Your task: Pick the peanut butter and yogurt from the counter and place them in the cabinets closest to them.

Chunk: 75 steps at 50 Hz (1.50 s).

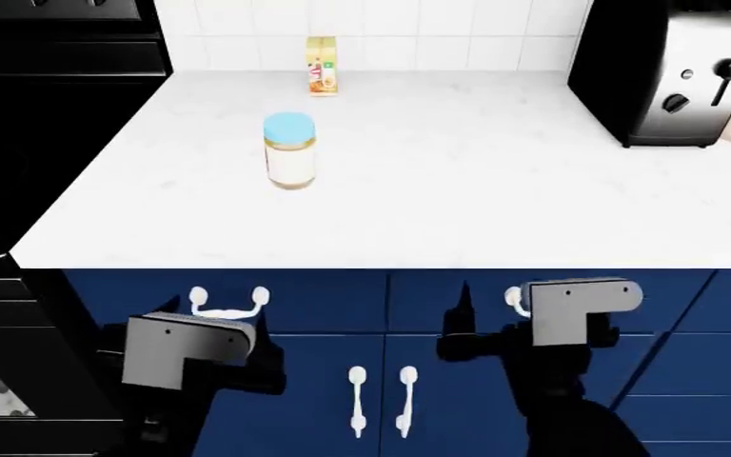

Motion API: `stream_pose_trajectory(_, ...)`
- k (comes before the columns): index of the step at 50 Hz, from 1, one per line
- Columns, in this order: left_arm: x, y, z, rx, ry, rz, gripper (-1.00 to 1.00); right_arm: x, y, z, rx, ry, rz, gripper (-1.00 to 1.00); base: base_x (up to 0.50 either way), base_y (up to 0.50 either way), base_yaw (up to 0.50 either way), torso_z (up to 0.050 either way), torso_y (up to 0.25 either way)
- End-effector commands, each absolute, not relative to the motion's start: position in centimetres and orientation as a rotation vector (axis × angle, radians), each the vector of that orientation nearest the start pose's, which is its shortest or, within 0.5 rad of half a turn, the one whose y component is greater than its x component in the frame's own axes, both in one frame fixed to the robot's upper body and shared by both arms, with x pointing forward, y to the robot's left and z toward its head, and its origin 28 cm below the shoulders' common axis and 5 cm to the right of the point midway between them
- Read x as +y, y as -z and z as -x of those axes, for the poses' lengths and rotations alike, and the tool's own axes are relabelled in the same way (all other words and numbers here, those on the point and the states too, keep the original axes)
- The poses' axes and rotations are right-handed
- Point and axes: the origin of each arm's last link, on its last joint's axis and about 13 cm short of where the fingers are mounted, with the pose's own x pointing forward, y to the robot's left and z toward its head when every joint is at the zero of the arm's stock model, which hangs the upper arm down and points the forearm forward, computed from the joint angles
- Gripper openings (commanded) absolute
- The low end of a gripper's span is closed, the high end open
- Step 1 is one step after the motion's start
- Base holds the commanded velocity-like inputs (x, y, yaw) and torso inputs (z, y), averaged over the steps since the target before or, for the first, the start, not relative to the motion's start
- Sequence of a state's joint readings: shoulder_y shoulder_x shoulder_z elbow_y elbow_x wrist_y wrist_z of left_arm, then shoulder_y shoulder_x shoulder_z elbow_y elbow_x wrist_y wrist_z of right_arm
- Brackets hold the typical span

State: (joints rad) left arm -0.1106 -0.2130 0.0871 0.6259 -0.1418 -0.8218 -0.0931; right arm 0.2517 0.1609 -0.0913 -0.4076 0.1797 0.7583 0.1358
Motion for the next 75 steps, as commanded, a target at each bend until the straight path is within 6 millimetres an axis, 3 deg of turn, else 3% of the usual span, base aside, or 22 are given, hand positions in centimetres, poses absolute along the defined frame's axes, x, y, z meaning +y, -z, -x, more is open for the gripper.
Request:
stream_pose_trajectory(1, 23.0, -14.1, -19.2, 0.177, 0.081, -0.201, 1.0, -11.1, -15.2, -24.2, 0.185, -0.083, 0.104, 1.0, 0.0, 0.0, 0.0, 0.0, 0.0)
stream_pose_trajectory(13, 22.8, -17.4, -17.3, 0.156, 0.101, -0.24, 1.0, -11.2, -18.6, -21.5, 0.198, -0.165, 0.146, 1.0, 0.0, 0.0, 0.0, 0.0, 0.0)
stream_pose_trajectory(22, 22.4, -18.5, -15.7, 0.164, 0.136, -0.278, 1.0, -11.3, -18.7, -20.0, 0.244, -0.236, 0.159, 1.0, 0.0, 0.0, 0.0, 0.0, 0.0)
stream_pose_trajectory(35, 21.6, -19.3, -12.1, 0.173, 0.213, -0.361, 1.0, -11.3, -20.3, -15.4, 0.255, -0.316, 0.2, 1.0, 0.0, 0.0, 0.0, 0.0, 0.0)
stream_pose_trajectory(58, 21.8, -19.4, -10.3, 0.111, 0.155, -0.341, 1.0, -11.9, -20.4, -11.0, 0.204, -0.334, 0.159, 1.0, 0.0, 0.0, 0.0, 0.0, 0.0)
stream_pose_trajectory(71, 20.4, -18.4, -9.4, 0.195, 0.262, -0.237, 1.0, -11.7, -19.6, -10.0, 0.161, -0.444, 0.122, 1.0, 0.0, 0.0, 0.0, 0.0, 0.0)
stream_pose_trajectory(75, 20.0, -17.9, -10.2, 0.222, 0.282, -0.198, 1.0, -11.6, -19.1, -10.1, 0.173, -0.46, 0.111, 1.0, 0.0, 0.0, 0.0, 0.0, 0.0)
